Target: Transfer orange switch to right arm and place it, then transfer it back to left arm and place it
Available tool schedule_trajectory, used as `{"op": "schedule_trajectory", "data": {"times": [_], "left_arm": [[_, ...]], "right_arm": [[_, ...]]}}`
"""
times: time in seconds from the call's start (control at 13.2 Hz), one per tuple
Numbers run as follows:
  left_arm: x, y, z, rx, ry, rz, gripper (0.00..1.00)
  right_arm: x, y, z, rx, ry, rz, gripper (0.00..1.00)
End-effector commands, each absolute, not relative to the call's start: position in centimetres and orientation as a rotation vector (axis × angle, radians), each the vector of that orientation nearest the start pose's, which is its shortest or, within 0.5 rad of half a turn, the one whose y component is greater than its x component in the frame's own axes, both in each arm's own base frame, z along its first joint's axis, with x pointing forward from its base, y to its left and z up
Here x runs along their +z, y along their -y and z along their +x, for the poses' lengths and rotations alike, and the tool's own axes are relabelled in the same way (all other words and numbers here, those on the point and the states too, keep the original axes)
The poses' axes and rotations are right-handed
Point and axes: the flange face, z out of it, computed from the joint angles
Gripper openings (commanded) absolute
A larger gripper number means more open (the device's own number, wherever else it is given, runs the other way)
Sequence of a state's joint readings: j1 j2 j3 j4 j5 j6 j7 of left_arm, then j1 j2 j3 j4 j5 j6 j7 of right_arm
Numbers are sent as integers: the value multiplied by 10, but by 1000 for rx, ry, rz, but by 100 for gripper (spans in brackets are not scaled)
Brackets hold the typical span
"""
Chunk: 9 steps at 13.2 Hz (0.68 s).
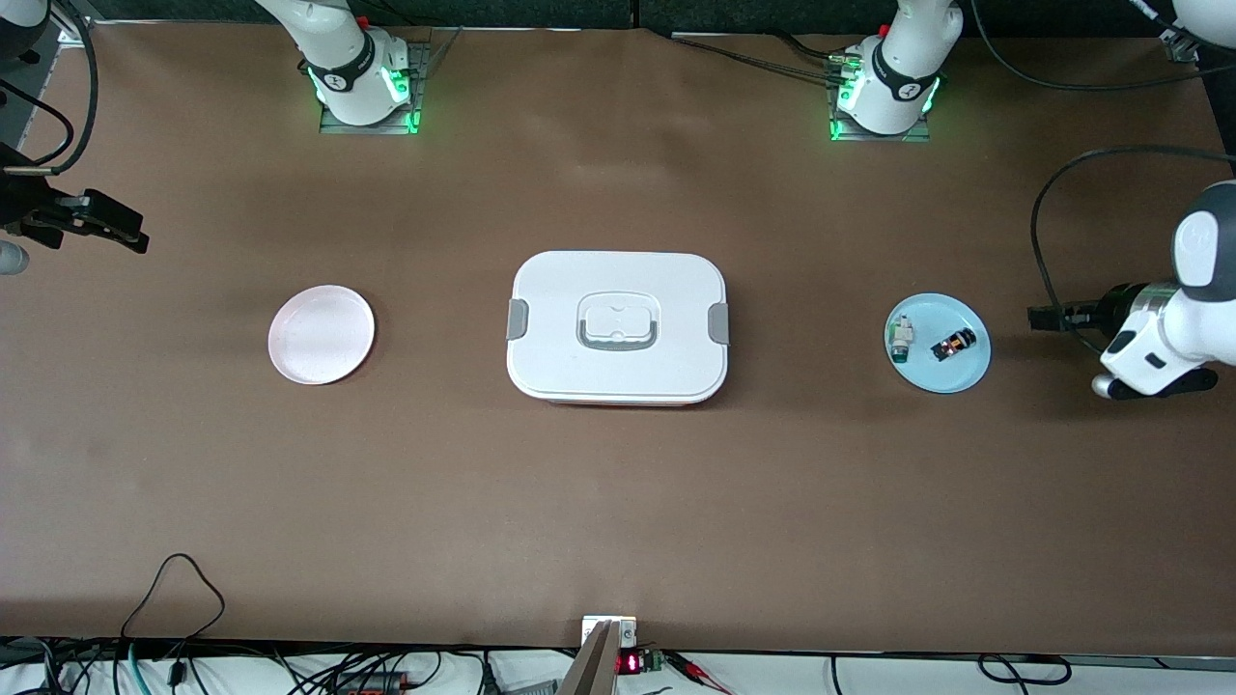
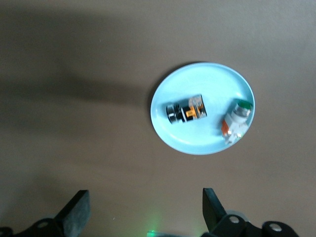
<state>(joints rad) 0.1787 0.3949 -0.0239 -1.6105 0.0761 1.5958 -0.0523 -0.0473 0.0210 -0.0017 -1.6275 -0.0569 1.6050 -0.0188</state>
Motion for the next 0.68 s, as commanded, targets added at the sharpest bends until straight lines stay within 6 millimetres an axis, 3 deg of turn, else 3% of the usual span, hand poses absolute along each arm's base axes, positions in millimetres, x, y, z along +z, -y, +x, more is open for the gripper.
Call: {"op": "schedule_trajectory", "data": {"times": [0.0, 0.3, 0.61], "left_arm": [[352, -104, 622, 588, 498, -3014, 100], [306, -96, 622, 569, 640, -2980, 100], [275, -86, 610, 530, 727, -2965, 100]], "right_arm": [[594, 33, 560, 76, -48, -3197, 100], [592, 34, 561, 79, -47, -3197, 100], [573, 32, 571, 120, -40, -3195, 100]]}}
